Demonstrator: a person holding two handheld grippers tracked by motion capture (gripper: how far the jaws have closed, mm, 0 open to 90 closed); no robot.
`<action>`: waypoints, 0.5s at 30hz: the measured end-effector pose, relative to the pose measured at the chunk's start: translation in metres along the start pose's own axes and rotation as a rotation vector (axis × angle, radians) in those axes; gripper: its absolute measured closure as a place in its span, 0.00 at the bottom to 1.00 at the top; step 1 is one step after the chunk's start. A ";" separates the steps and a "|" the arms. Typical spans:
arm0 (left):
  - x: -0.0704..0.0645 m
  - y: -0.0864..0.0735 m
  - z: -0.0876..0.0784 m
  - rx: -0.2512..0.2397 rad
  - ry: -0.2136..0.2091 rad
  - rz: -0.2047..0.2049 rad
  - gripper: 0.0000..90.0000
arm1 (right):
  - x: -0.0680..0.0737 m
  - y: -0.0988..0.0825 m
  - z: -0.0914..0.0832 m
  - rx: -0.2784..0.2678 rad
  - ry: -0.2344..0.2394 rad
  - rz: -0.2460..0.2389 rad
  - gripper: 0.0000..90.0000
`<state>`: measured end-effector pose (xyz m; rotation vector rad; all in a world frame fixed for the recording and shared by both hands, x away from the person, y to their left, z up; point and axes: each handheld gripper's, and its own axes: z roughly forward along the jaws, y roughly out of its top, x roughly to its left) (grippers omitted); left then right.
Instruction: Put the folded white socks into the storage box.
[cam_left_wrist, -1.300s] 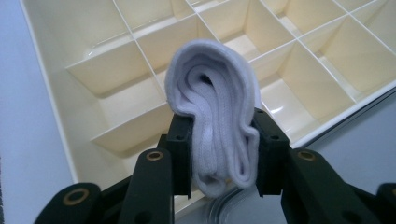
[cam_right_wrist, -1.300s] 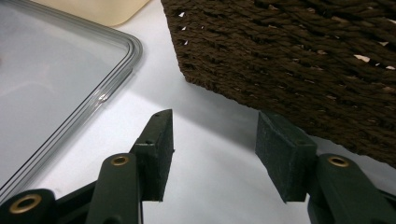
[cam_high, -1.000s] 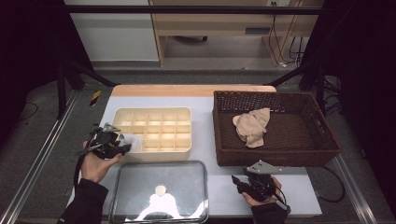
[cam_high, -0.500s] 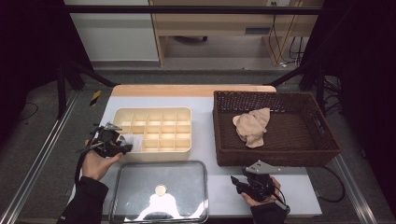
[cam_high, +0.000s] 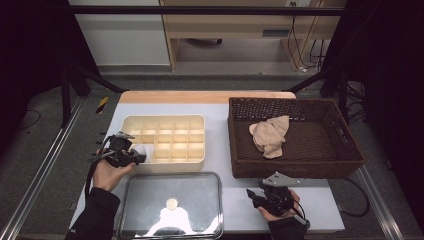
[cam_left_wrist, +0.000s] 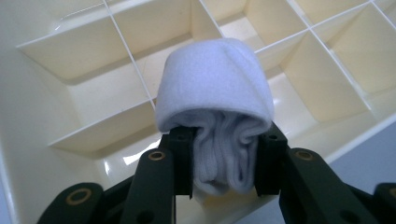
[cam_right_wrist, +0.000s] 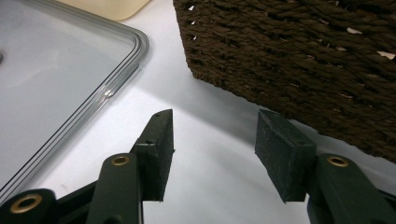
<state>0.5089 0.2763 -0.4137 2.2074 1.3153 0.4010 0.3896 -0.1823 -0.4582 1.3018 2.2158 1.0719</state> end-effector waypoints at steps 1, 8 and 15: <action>-0.001 0.001 0.001 0.005 0.003 0.001 0.72 | 0.000 0.000 0.000 0.002 0.001 -0.001 0.53; 0.005 -0.001 0.001 -0.013 -0.045 -0.003 0.70 | 0.001 0.000 0.000 0.002 0.004 -0.005 0.53; 0.010 -0.005 -0.017 -0.077 -0.020 -0.006 0.52 | 0.001 0.000 -0.001 0.000 0.006 0.006 0.53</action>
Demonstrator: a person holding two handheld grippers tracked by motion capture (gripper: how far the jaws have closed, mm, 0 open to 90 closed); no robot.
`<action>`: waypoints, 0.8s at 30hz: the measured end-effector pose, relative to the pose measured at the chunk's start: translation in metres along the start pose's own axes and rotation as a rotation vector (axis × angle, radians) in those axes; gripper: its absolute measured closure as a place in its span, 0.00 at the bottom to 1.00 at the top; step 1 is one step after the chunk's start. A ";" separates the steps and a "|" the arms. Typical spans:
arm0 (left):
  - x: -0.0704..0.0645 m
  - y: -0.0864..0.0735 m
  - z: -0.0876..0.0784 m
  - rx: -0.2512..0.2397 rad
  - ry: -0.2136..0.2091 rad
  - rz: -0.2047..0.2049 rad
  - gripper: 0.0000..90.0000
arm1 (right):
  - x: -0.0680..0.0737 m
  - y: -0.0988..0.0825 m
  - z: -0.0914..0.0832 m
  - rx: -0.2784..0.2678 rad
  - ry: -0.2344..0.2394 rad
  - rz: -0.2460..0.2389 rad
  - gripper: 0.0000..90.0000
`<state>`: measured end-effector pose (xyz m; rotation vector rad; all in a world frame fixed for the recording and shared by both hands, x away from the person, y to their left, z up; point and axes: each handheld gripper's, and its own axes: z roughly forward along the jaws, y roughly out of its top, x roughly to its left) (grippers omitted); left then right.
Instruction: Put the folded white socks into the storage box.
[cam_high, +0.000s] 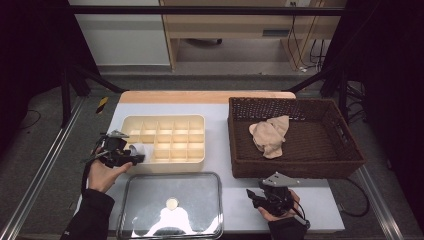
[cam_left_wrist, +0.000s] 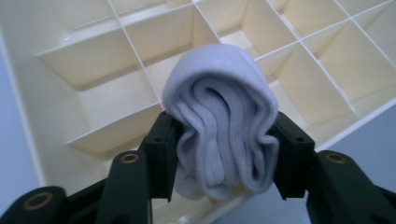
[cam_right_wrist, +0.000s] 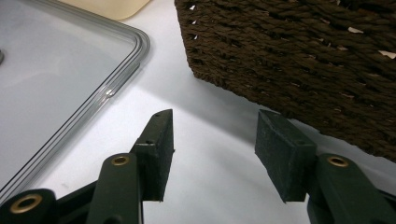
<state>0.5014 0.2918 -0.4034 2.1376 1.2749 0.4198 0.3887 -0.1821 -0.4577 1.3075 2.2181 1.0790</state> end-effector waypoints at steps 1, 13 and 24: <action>0.000 0.000 -0.002 -0.015 0.008 -0.001 0.49 | 0.000 0.000 0.000 0.000 0.000 0.000 0.53; 0.002 0.011 0.016 -0.015 0.011 -0.015 0.32 | -0.001 0.000 0.001 0.004 0.000 -0.002 0.53; -0.003 0.006 0.023 -0.011 0.008 -0.050 0.72 | 0.000 0.000 0.001 0.006 0.002 -0.007 0.53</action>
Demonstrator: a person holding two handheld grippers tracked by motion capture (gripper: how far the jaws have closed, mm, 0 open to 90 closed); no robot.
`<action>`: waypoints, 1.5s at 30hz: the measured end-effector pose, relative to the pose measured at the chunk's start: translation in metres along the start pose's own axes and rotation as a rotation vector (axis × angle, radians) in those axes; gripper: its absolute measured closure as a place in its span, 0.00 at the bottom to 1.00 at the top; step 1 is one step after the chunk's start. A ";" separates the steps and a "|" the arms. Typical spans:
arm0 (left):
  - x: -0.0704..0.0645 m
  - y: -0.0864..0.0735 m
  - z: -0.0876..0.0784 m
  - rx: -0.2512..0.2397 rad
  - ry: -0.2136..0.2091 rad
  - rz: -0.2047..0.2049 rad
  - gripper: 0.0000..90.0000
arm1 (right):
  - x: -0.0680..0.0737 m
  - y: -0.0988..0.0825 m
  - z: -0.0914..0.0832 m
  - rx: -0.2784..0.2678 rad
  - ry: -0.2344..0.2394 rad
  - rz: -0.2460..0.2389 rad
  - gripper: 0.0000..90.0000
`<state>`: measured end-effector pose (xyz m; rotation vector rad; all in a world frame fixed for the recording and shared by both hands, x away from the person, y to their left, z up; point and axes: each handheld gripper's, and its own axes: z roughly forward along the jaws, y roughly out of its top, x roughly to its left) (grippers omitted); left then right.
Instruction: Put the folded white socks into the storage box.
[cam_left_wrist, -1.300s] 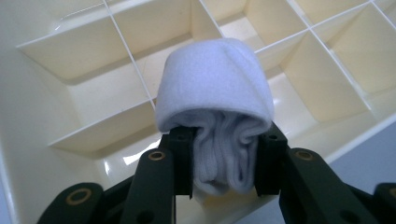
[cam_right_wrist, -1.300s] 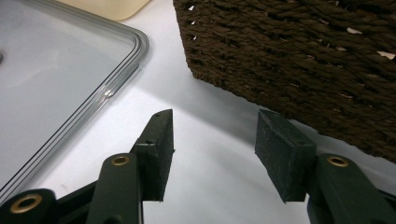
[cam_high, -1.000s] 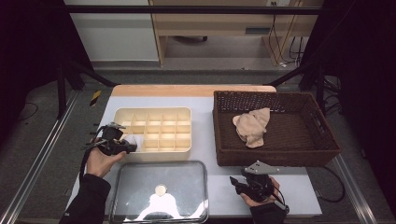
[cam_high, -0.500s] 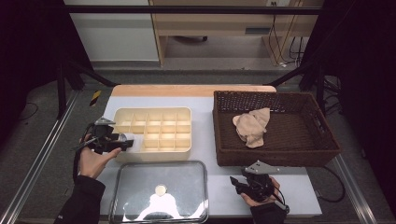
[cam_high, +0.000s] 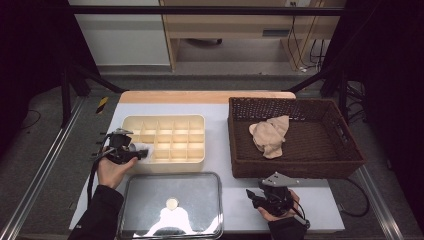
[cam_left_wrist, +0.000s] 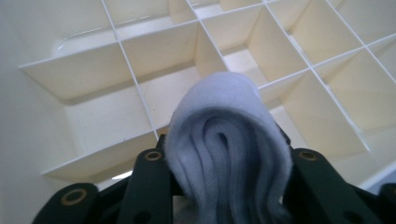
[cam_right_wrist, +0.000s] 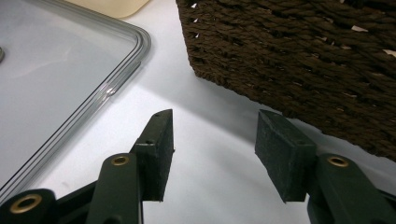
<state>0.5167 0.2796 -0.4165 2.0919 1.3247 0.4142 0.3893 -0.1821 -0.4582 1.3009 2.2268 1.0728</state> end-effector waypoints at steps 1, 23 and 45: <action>-0.001 0.000 -0.001 0.004 0.003 -0.003 0.73 | 0.000 0.000 0.000 0.000 0.000 0.002 0.53; -0.006 0.008 0.013 0.187 -0.007 0.038 0.76 | 0.001 0.000 0.001 0.006 0.002 -0.007 0.53; -0.007 0.010 -0.003 -0.004 0.025 0.043 0.49 | 0.003 0.000 0.001 0.008 0.011 -0.006 0.52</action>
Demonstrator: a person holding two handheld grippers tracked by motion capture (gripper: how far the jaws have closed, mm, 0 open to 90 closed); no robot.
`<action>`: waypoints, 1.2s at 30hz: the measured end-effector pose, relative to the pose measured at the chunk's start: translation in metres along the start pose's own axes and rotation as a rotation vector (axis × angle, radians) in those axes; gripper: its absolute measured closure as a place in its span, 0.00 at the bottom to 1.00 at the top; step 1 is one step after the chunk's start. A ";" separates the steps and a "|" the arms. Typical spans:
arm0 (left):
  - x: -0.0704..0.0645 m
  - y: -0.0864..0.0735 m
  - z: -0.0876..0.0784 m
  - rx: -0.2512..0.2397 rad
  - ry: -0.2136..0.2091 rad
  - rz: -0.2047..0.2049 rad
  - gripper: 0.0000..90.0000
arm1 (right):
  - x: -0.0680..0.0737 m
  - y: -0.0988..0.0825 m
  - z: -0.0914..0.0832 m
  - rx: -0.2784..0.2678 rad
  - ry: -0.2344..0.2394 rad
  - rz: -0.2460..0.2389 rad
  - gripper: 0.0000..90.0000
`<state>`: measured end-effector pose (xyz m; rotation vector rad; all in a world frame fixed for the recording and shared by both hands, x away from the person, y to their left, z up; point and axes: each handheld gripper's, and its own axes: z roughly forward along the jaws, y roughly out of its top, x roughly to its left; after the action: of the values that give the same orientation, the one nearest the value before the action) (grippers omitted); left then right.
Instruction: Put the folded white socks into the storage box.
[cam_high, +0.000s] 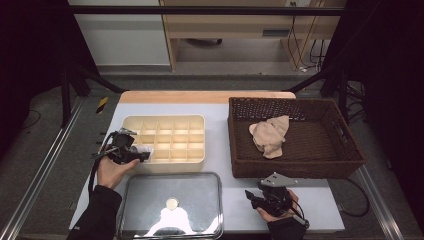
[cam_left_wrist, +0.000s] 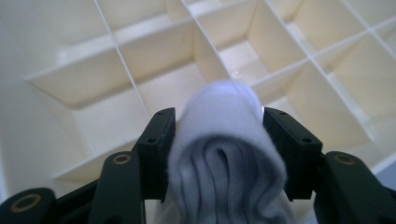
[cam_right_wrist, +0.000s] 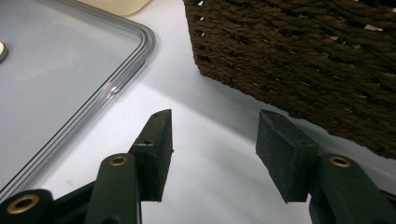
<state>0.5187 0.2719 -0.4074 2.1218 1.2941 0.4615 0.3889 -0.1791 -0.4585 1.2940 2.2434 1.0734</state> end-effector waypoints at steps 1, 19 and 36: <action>0.000 0.001 0.000 -0.008 0.001 -0.004 0.49 | 0.000 0.000 0.000 0.000 -0.002 -0.007 0.52; -0.010 -0.001 0.011 0.098 0.056 0.038 0.80 | -0.003 0.000 0.000 -0.002 -0.001 0.006 0.52; -0.014 -0.004 0.024 0.202 -0.007 0.036 0.79 | -0.003 0.001 0.001 0.000 0.001 0.006 0.52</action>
<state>0.5236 0.2532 -0.4279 2.3142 1.3496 0.3505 0.3912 -0.1806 -0.4583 1.3017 2.2415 1.0769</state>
